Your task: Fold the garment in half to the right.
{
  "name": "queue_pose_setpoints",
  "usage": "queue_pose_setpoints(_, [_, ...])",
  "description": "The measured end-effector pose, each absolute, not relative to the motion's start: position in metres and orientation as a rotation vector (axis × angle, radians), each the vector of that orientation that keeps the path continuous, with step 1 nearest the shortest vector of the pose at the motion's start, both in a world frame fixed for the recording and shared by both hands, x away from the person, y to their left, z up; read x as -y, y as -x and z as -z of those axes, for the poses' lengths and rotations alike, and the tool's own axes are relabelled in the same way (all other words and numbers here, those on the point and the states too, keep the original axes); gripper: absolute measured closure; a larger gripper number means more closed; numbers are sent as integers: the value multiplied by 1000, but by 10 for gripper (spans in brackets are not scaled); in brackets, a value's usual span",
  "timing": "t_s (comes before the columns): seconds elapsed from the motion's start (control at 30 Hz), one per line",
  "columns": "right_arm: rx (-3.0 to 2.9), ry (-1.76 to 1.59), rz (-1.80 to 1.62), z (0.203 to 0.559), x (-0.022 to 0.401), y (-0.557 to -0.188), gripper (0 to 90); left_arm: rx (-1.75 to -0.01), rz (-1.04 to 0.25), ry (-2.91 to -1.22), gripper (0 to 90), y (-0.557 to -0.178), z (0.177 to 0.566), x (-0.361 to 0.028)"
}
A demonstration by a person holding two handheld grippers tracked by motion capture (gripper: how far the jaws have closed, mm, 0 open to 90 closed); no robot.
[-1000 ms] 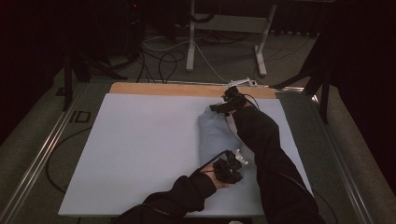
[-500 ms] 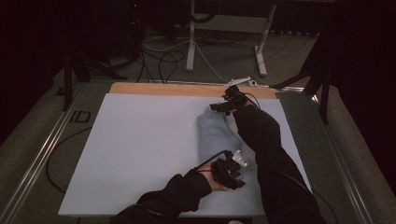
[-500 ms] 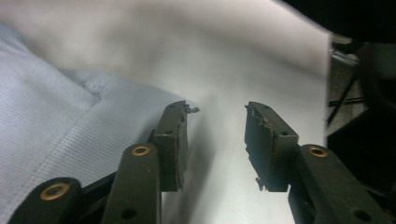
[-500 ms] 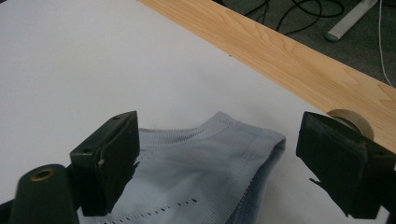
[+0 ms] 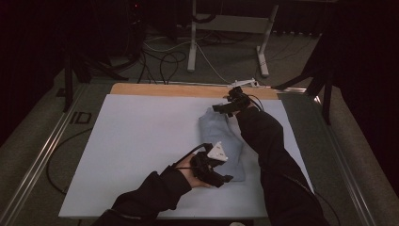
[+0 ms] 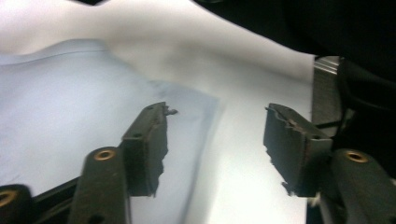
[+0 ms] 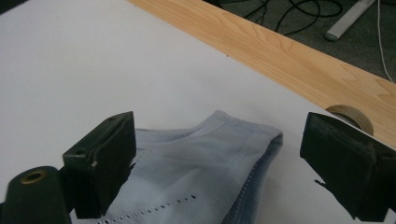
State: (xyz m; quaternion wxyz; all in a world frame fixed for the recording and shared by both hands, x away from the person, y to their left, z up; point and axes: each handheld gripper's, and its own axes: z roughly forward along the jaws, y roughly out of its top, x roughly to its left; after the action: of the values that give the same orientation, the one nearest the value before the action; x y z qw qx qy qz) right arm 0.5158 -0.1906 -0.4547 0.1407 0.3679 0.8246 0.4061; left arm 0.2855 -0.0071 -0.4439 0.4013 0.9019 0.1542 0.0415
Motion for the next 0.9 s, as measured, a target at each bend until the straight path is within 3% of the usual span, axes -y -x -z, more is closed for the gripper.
queue_pose_setpoints(0.2, [-2413,-1035,-1108,462,189,-518,113,-493,-158,-2230,284,-288,443,-30])
queue_pose_setpoints(0.3, [-2409,-1070,-1128,468,188,-521,95,-529,-141,-2187,135,-290,444,-58])
queue_pose_setpoints(0.47, [-2398,-1162,-1109,478,191,-529,110,-597,-158,-2136,13,-289,455,-88])
queue_pose_setpoints(0.63, [-2417,-1231,-1073,493,199,-536,150,-620,-202,-2087,4,-284,474,-118])
queue_pose_setpoints(0.73, [-2448,-1259,-1048,502,203,-537,214,-638,-214,-2074,4,-281,483,-134])
queue_pose_setpoints(0.9, [-2497,-1230,-1017,510,207,-534,587,-646,-215,-2026,4,-271,496,-159])
